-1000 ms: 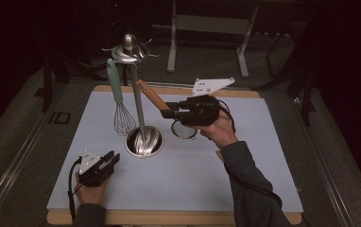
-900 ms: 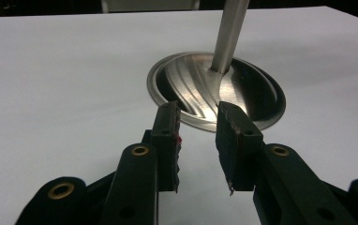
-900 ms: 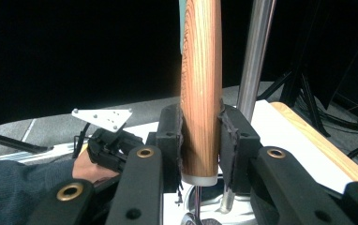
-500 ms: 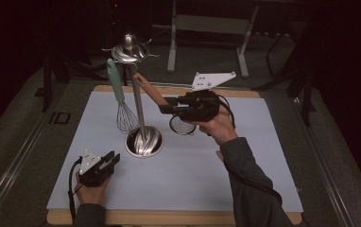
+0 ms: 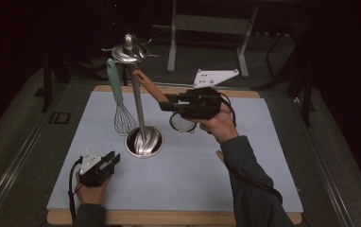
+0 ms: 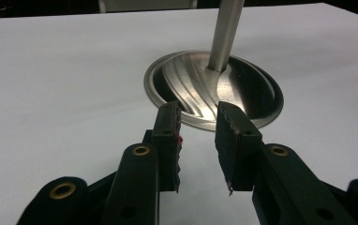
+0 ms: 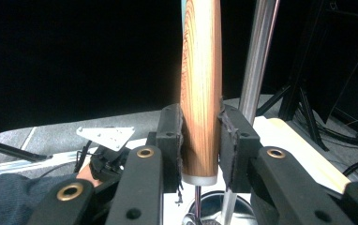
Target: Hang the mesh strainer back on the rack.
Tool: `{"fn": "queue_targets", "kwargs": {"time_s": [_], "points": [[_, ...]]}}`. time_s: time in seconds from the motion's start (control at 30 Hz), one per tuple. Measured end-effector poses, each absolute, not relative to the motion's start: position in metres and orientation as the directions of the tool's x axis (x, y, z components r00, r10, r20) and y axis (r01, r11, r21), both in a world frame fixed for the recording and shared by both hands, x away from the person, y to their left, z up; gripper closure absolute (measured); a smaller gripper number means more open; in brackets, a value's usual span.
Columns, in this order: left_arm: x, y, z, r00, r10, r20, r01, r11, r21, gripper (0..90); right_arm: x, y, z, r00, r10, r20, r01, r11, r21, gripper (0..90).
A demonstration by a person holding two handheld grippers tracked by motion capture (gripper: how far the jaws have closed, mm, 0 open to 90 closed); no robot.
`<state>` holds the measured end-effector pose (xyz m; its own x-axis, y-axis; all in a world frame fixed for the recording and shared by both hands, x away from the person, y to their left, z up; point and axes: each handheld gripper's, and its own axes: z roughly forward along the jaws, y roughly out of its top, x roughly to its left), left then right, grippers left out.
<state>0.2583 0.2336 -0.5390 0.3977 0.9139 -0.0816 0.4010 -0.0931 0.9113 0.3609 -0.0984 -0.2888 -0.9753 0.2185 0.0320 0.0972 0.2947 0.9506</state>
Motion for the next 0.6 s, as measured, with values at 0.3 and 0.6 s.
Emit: {"fn": "queue_targets", "kwargs": {"time_s": [0.3, 0.6], "points": [[0.258, 0.233, -0.539, 0.398, 0.914, -0.080, 0.400, -0.095, 0.911, 70.7, 0.357, -0.105, -0.290, -0.976, 0.215, 0.025, 0.087, 0.284, 0.955, 71.8], [0.258, 0.233, -0.539, 0.398, 0.914, -0.079, 0.400, -0.095, 0.911, 70.6, 0.357, -0.114, -0.286, -0.974, 0.223, 0.030, 0.088, 0.257, 0.962, 71.8]]}}
